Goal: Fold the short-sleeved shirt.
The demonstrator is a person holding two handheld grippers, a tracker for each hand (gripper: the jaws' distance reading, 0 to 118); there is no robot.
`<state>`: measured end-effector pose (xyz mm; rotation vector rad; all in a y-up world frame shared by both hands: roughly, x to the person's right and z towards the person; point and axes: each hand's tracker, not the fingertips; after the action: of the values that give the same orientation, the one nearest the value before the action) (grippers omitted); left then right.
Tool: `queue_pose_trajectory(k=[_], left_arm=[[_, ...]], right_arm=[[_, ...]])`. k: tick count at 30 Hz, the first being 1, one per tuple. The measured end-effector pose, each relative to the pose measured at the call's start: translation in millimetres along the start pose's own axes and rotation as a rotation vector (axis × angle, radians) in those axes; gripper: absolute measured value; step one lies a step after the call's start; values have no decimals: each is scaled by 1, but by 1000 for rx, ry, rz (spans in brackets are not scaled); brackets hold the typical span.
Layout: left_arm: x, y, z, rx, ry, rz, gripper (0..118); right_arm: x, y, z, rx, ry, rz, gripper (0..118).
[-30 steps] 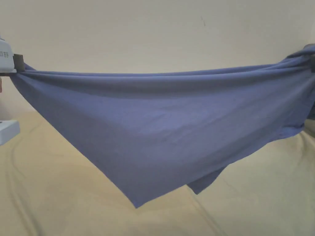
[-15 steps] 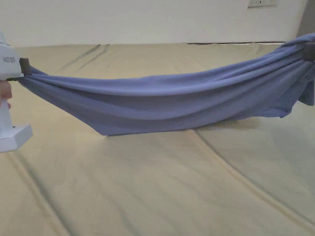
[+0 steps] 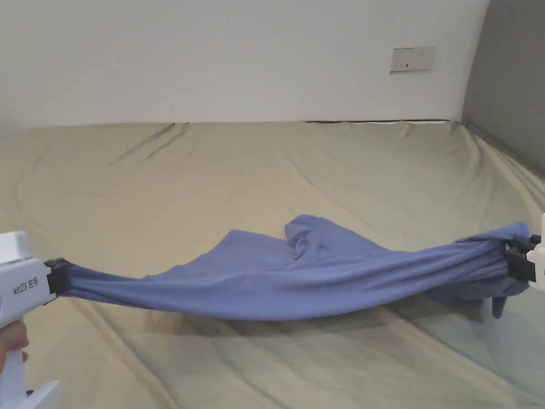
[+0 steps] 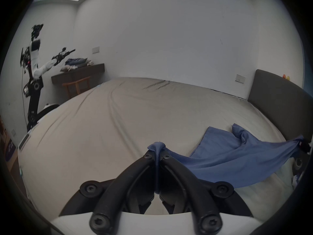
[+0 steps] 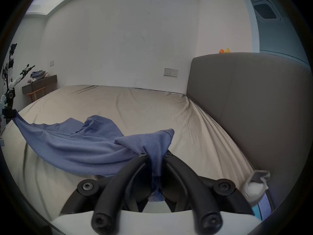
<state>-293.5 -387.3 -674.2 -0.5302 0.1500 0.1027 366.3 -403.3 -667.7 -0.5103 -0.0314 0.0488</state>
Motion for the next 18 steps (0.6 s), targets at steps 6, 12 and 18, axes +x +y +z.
queue_pose_trajectory(k=[6, 12, 18], left_arm=[[-34, -69, 76, -41, -36, -32, 1], [-53, -129, 112, -149, -60, -37, 1], [-62, -158, 100, -203, -61, -127, 1]], right_arm=[[25, -51, 73, 32, 46, 56, 8], [-16, -113, 154, -53, 21, 144, 8], [-17, -142, 150, -134, -1, 147, 8]])
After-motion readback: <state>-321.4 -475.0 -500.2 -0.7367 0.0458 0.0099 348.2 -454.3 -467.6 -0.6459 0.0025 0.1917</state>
